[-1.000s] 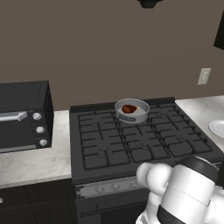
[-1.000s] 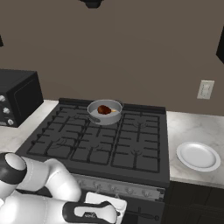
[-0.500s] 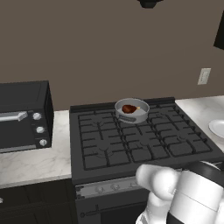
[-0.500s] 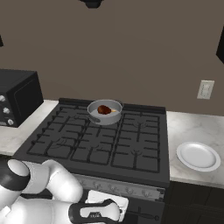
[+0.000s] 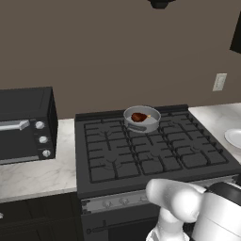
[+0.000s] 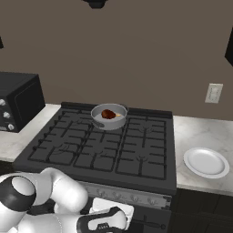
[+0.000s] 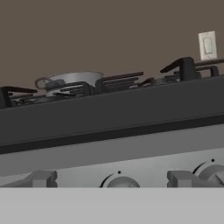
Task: Retrieve the frozen meat and place it in the pot on a burner. Then turn the burner on.
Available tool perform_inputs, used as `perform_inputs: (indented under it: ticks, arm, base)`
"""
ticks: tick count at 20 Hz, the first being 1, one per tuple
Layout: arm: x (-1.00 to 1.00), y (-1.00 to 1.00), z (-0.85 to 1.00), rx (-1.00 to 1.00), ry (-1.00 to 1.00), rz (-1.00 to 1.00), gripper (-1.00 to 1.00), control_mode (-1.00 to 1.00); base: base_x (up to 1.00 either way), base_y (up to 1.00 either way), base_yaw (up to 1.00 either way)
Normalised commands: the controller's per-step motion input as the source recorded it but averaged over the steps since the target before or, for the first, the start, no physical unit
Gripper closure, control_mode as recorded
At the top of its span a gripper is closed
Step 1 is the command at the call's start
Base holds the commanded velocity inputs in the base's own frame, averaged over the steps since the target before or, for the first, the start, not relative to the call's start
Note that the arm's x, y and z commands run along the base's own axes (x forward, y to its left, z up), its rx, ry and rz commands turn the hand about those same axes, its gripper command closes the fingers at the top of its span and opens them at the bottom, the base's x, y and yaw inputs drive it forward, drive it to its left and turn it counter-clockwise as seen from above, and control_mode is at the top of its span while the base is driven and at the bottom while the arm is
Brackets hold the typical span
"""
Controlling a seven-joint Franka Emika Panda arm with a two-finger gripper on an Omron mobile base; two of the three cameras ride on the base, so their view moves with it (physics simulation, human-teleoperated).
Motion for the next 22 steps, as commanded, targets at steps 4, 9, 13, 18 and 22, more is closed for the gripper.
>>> perform_inputs:
  ticks: [4,9,13,18,22]
  arm:
    - [0.12,0.0,-0.03,0.0,0.0,0.0,-1.0,-1.0]
    - [0.08,0.0,-0.09,0.0,0.0,0.0,-1.0,-1.0]
    - [0.05,0.0,-0.08,0.0,0.0,0.0,-1.0,-1.0]
    - [0.06,0.0,-0.12,0.0,0.0,0.0,-1.0,-1.0]
    - [0.09,0.0,-0.11,0.0,0.0,0.0,-1.0,-1.0]
  base:
    - [0.0,0.0,0.0]
    - [0.0,0.0,0.0]
    - [0.0,0.0,0.0]
    - [0.0,0.0,0.0]
    - [0.0,0.0,0.0]
